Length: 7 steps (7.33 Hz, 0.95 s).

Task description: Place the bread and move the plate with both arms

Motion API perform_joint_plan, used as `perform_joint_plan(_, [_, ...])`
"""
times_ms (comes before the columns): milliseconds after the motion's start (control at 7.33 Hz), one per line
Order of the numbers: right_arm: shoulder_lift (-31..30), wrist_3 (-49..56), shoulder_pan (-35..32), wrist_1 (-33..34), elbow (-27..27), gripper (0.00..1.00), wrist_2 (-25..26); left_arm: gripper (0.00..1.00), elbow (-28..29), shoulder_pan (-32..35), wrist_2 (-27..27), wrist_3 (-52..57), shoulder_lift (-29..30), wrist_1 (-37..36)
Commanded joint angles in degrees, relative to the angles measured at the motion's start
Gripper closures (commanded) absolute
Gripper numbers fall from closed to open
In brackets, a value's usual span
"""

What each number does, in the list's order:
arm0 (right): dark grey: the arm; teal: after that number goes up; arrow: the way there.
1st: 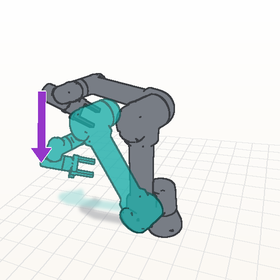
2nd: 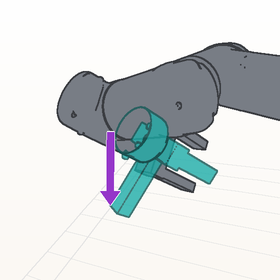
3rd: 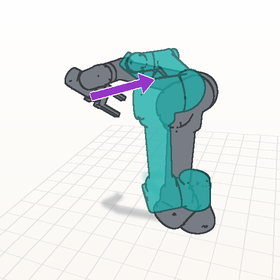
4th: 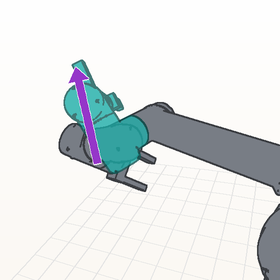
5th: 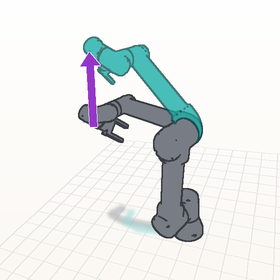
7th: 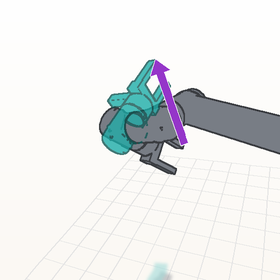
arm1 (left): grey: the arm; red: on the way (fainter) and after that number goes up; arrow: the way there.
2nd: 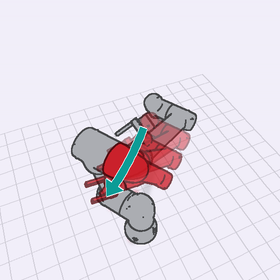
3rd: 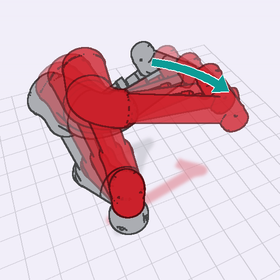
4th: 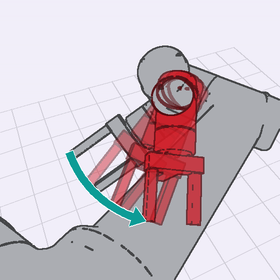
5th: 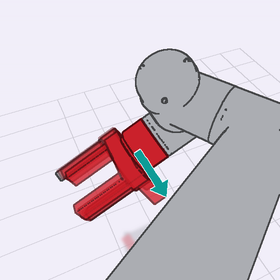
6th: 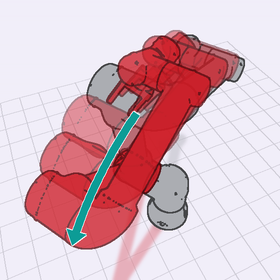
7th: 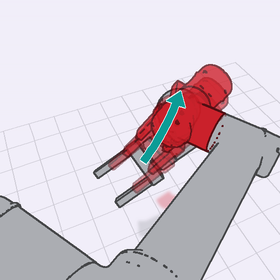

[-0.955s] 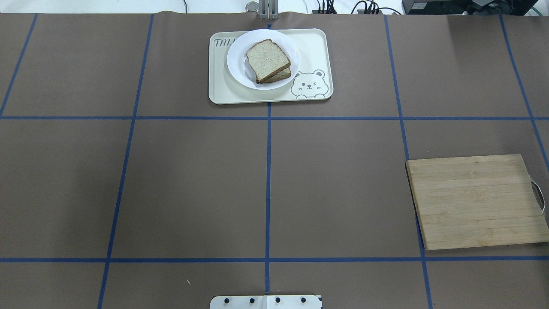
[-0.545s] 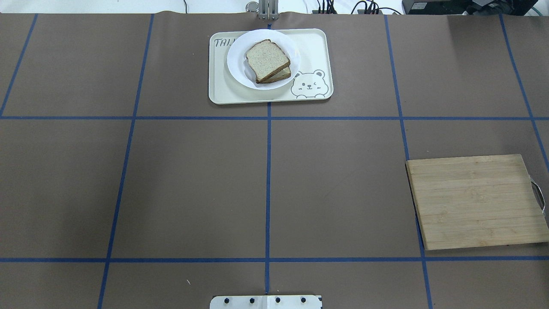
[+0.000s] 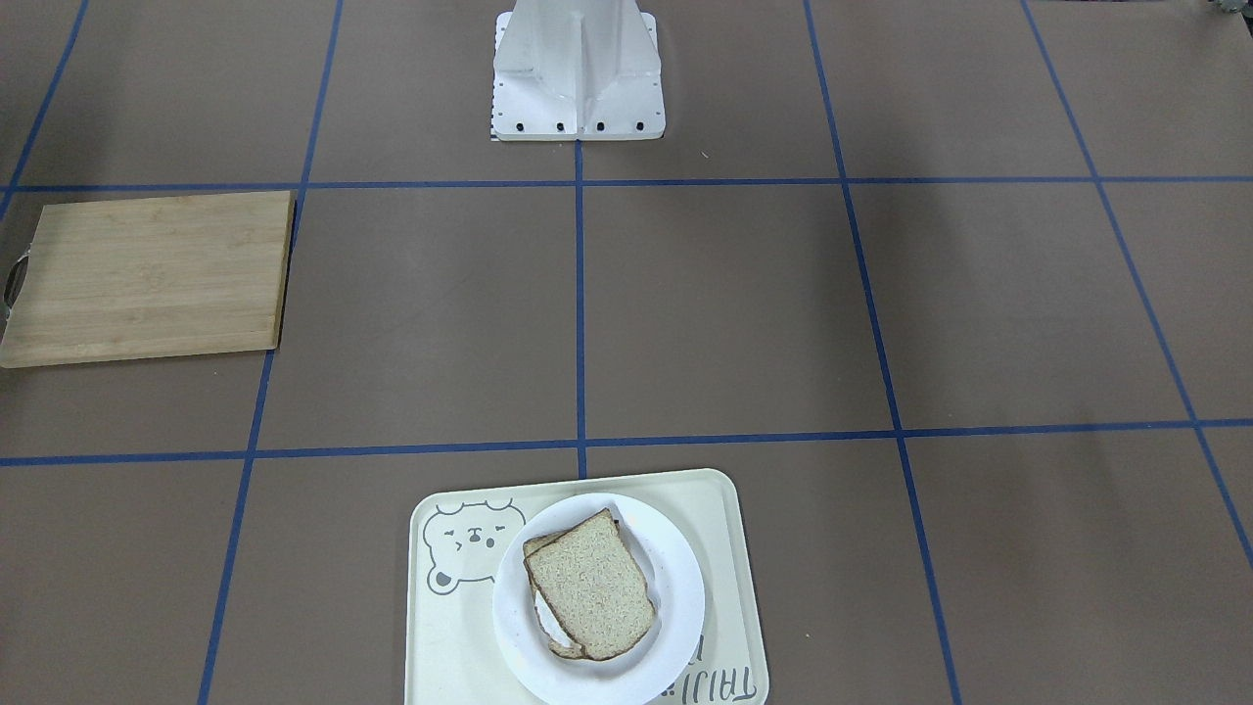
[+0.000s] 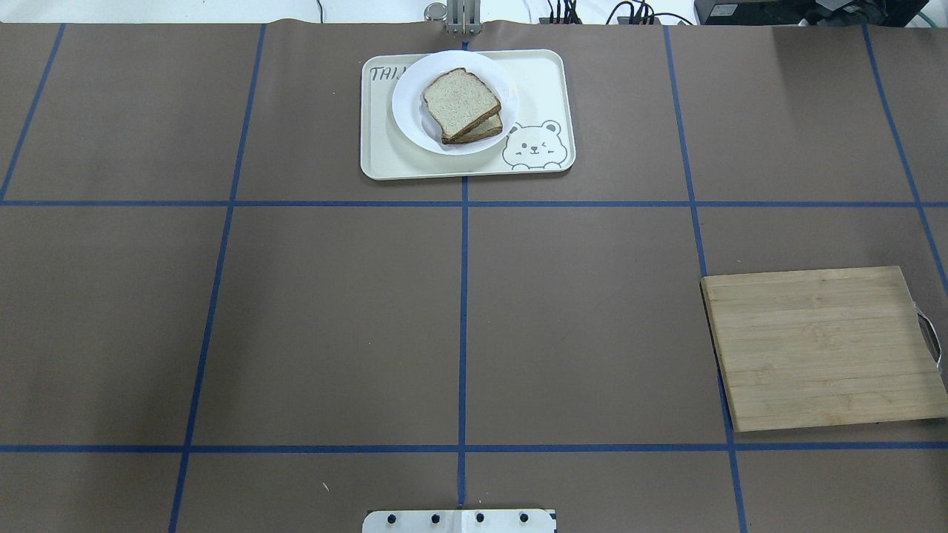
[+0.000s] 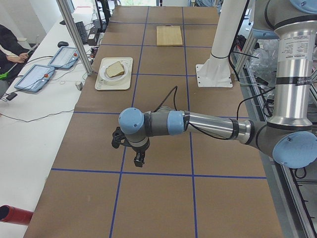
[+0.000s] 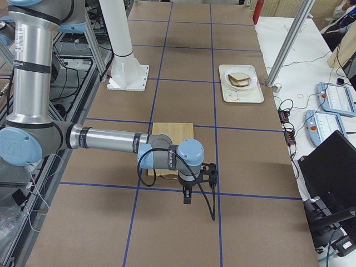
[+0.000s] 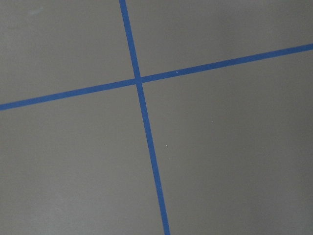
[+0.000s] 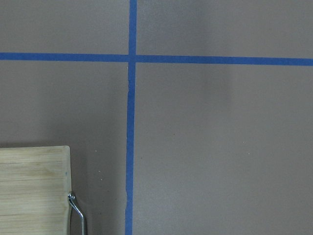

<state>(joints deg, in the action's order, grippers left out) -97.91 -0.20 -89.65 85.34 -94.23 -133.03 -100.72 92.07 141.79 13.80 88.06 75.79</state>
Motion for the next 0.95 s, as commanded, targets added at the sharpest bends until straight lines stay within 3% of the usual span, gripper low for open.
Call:
perform_joint_plan(0, [0.0, -0.1, 0.0, 0.0, -0.2, 0.0, 0.0, 0.01, -0.2, 0.1, 0.2, 0.2, -0.2, 0.0])
perform_joint_plan(818, [0.0, 0.0, 0.0, 0.0, -0.3, 0.0, -0.1, 0.01, -0.5, 0.2, 0.2, 0.0, -1.5, 0.0])
